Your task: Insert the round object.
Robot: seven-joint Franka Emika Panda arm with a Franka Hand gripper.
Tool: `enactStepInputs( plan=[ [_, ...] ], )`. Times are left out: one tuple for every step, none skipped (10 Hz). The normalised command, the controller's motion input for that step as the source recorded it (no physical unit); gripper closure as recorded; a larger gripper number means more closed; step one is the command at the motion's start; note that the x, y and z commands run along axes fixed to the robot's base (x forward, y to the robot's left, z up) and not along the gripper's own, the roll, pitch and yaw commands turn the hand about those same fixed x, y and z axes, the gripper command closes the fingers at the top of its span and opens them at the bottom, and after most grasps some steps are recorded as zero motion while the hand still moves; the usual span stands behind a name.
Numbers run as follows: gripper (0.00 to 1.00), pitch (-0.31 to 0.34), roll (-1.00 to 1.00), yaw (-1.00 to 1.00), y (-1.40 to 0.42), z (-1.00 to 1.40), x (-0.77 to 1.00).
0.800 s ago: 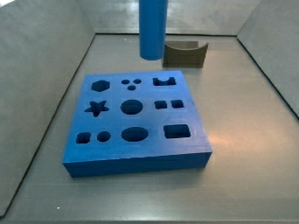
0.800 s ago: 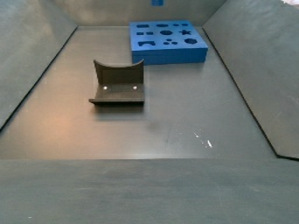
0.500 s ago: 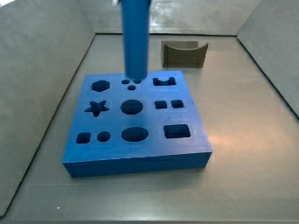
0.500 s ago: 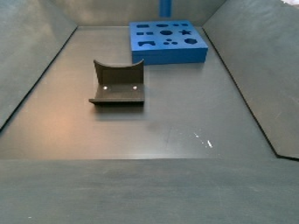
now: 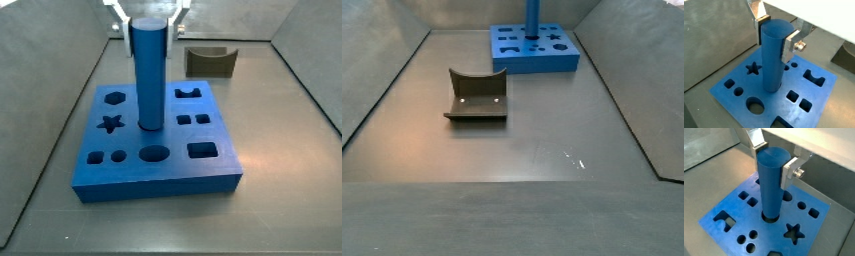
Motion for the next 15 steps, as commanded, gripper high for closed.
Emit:
enactStepInputs(
  plan=[
    [1.0, 0.066, 0.01, 0.0, 0.07, -0.11, 0.03],
    [1.0, 0.06, 0.0, 0.0, 0.07, -0.1, 0.02],
    [1.0, 0.021, 0.0, 0.0, 0.0, -0.21, 0.0],
    [1.0, 0.03, 0.0, 0.0, 0.0, -0.28, 0.07],
    [1.0, 0.059, 0.0, -0.03, 0.0, -0.33, 0.19],
    [1.0, 0.06, 0.0, -0.06, 0.03, -0.4, 0.21],
    [1.0, 0.046, 0.0, -0.09, 0.03, -0.41, 0.19],
    [1.0, 0.061, -0.02, -0.2, 0.05, -0.4, 0.25],
    [1.0, 0.093, 0.0, -0.27, 0.09, -0.38, 0.29],
    [1.0, 0.114, 0.0, -0.26, 0.1, -0.33, 0.34],
    [1.0, 0.131, -0.01, -0.25, 0.09, -0.28, 0.4],
    [1.0, 0.101, -0.05, -0.24, 0.0, -0.17, 0.33],
    [1.0, -0.026, -0.14, -0.09, 0.06, -0.22, 0.04],
    [1.0, -0.147, -0.18, -0.01, 0.08, -0.38, 0.0],
    [1.0, -0.024, 0.0, 0.0, 0.0, -0.18, 0.0]
  ],
)
